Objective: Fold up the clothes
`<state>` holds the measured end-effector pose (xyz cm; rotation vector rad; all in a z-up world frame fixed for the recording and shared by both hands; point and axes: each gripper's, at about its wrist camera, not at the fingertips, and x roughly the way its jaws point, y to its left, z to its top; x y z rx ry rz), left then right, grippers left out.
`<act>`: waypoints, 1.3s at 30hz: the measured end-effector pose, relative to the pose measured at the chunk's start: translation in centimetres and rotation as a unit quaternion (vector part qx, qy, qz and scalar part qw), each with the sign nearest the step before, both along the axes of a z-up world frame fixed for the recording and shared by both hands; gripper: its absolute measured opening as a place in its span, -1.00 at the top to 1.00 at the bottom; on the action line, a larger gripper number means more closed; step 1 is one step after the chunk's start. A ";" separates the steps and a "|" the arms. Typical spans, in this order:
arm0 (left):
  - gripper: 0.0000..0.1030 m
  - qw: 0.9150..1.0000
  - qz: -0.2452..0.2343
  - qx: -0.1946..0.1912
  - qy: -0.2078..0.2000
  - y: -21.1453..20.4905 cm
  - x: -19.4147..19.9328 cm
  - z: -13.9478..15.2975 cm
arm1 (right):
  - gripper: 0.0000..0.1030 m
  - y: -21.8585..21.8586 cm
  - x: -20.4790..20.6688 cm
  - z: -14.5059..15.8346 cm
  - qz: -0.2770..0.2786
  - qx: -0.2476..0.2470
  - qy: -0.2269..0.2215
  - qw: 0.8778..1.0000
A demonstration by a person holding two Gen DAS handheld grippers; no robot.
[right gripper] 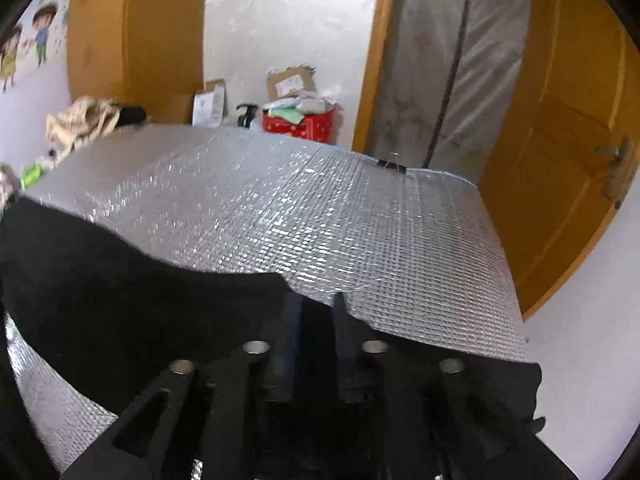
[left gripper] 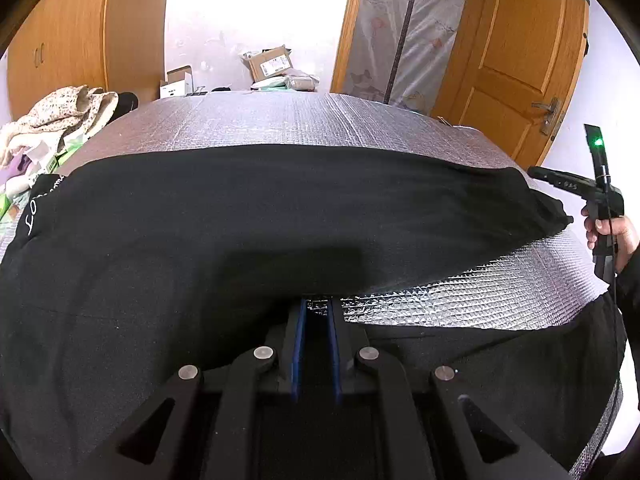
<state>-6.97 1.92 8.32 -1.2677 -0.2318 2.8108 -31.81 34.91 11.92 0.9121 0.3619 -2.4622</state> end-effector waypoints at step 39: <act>0.79 1.000 0.002 -0.009 -0.001 0.5 0.1 -0.2 | 0.45 19.5 1.0 -4.5 -0.281 -0.248 -0.161 0.913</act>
